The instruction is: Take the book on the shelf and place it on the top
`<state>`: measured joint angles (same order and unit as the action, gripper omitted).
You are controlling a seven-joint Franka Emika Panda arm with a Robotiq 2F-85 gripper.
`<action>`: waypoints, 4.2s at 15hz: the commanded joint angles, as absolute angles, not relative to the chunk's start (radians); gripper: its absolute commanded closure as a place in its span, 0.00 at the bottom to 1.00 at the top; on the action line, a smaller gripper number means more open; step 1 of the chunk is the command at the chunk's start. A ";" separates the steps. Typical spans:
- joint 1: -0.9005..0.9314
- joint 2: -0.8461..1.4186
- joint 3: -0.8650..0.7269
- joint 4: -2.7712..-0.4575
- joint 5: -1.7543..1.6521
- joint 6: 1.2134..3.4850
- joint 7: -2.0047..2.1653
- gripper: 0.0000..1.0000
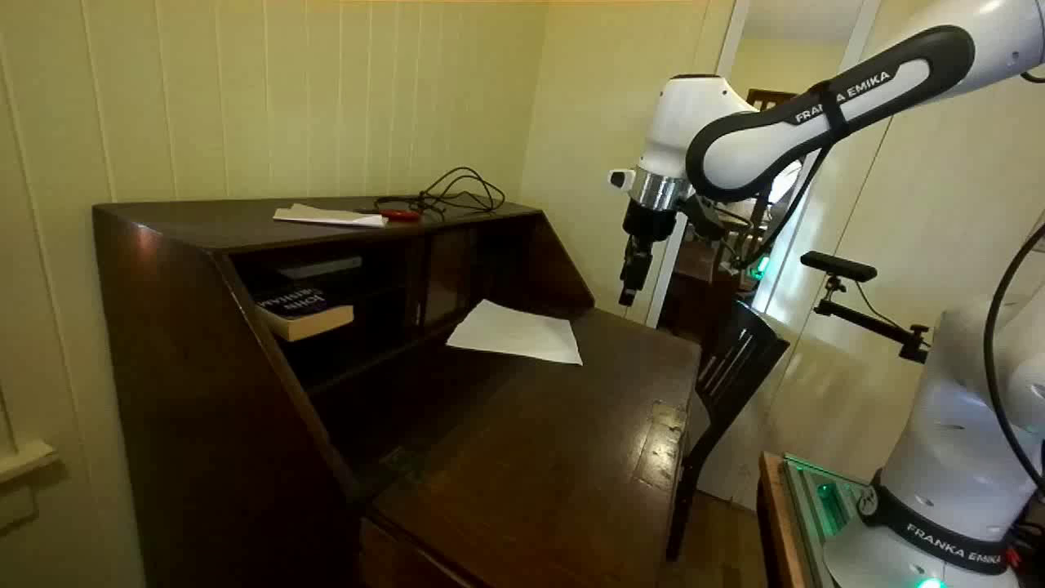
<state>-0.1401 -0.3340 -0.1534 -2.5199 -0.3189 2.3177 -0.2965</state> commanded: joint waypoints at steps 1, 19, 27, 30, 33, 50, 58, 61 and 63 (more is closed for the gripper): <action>-0.140 -0.334 -0.153 -2.519 -0.318 2.315 -0.297 0.00; -0.048 -0.254 -0.165 -2.414 -0.386 2.754 -0.589 0.00; 0.059 -0.267 -0.177 -2.396 -0.233 2.808 -0.795 0.00; 0.059 -0.267 -0.183 -2.395 -0.232 2.810 -0.805 0.00; 0.075 -0.184 -0.080 -2.334 -0.310 2.700 -0.779 0.00; 0.133 0.255 0.098 -1.976 -0.867 2.303 -0.651 0.00; 0.181 0.286 0.095 -1.971 -1.071 2.479 -0.335 0.00; 0.228 0.290 0.091 -1.972 -1.234 2.441 -0.116 0.00; 0.248 0.298 0.098 -1.975 -1.316 2.379 -0.022 0.00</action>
